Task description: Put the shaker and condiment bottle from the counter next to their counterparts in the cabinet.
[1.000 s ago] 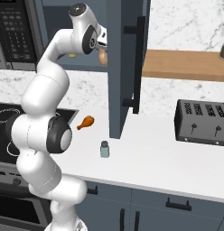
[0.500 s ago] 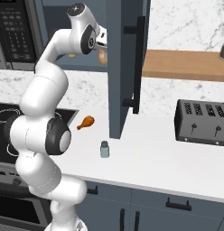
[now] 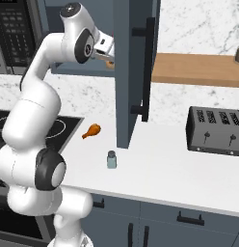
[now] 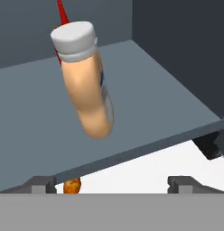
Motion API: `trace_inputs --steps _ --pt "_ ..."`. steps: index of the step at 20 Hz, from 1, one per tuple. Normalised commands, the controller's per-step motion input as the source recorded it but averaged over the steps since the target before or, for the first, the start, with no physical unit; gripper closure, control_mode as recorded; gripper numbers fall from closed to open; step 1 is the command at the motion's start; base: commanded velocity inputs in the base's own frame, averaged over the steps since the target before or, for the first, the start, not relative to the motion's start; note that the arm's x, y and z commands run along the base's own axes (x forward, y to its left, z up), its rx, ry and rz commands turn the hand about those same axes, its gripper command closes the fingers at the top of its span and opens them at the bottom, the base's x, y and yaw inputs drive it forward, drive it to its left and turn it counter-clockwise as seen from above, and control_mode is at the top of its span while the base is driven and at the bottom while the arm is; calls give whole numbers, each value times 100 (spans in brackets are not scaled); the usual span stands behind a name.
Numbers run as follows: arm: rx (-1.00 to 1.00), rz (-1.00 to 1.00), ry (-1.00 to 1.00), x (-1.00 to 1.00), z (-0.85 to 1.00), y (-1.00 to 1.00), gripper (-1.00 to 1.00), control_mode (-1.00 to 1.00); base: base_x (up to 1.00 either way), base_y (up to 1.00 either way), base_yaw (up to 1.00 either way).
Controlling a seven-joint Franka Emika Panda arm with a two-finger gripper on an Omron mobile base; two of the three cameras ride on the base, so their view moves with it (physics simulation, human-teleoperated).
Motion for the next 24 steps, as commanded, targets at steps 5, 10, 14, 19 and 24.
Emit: trace_inputs --steps 5,10,14,19,24 --pt "-2 0 0 -92 -13 34 -100 -100 0 0 0" --pt "-10 0 -2 -93 -38 58 -100 -100 0 0 0" --pt "-8 -10 -7 -98 -46 6 -100 -100 0 0 0" --pt "-10 -9 0 -64 -68 1 -100 -100 0 0 0" --pt "-8 -6 -1 -23 -56 0 -100 -100 0 0 0"
